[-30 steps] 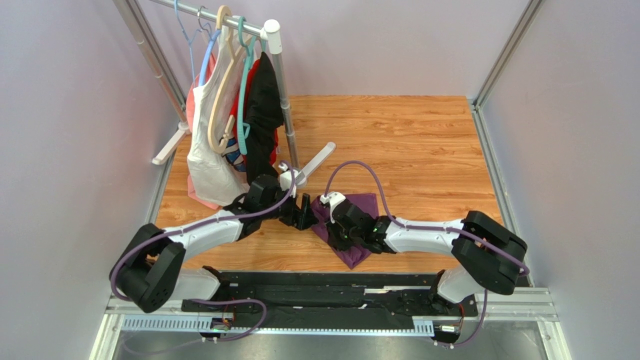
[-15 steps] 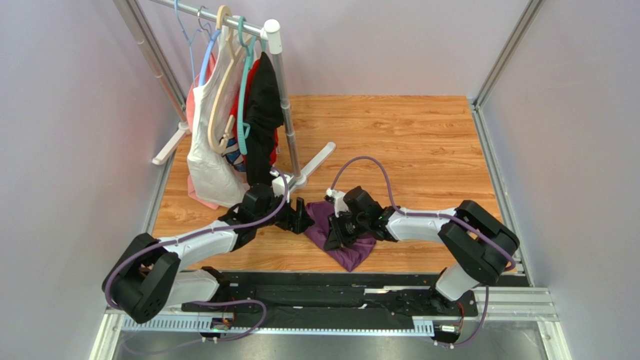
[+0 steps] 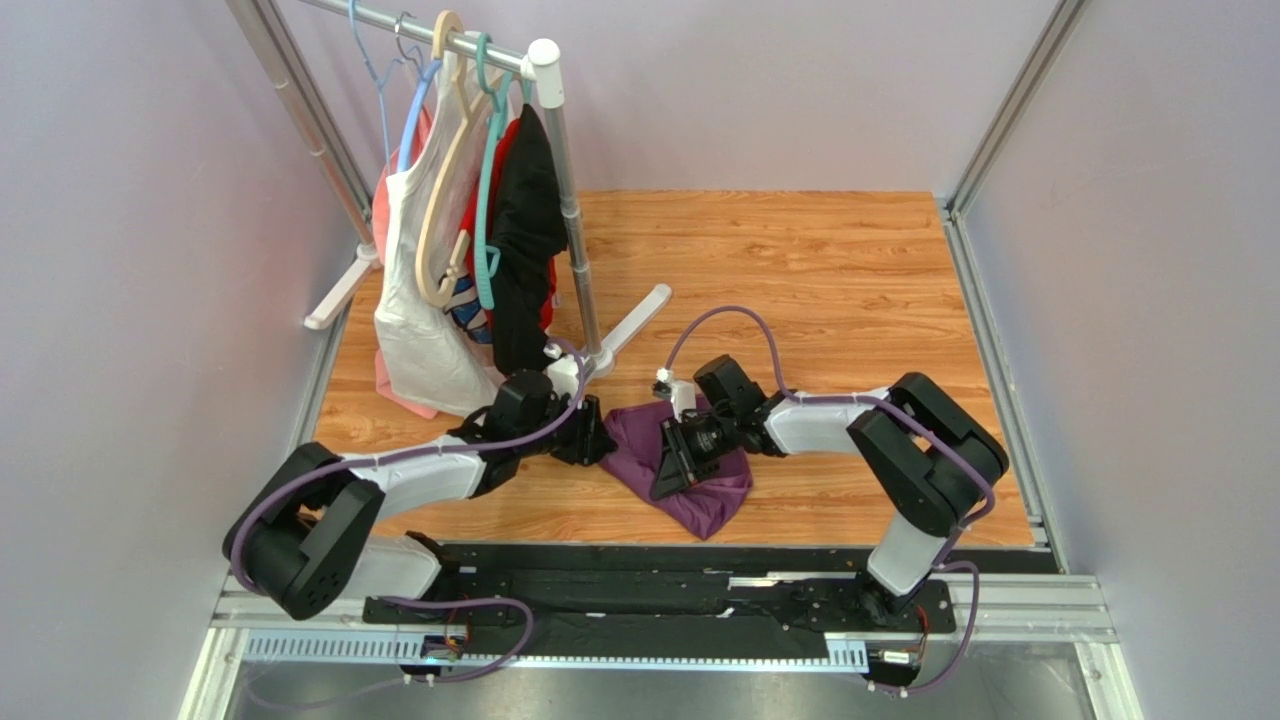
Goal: Fold the napkin, place the utensils inside, and roll it up
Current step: Roll the napkin with the utensil
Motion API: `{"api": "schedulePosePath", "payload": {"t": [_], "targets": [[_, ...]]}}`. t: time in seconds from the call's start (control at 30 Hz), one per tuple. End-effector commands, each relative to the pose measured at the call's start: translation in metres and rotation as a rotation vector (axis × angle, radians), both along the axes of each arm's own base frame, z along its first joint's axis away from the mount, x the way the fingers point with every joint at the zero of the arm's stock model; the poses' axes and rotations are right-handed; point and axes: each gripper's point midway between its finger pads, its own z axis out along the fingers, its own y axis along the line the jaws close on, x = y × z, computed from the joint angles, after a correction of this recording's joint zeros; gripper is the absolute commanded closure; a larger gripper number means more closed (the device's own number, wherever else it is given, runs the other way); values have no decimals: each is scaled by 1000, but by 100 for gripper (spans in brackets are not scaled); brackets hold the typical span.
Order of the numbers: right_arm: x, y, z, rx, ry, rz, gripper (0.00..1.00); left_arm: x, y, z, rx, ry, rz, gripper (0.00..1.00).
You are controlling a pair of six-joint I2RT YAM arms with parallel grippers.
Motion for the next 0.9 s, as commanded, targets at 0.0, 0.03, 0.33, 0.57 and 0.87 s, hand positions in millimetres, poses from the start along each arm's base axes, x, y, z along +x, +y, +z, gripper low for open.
{"api": "schedulePosePath", "payload": {"t": [0.0,0.03,0.33,0.57,0.87], "targets": [[-18,-33,-38,-165,104,2,100,10,-10,9,-36,-31,-10,60],[-17,-32,-38,-162,103,1,100,11,-10,10,-32,-36,-12,64],[-9,-27,-29,-151,79,-9,80,17,-5,-6,74,30,-6,100],[0,-39,-1,-189,-17,-63,45,16,-5,-16,114,91,-27,100],[16,-85,55,-222,-328,-289,31,14,-9,-27,133,144,-63,100]]}}
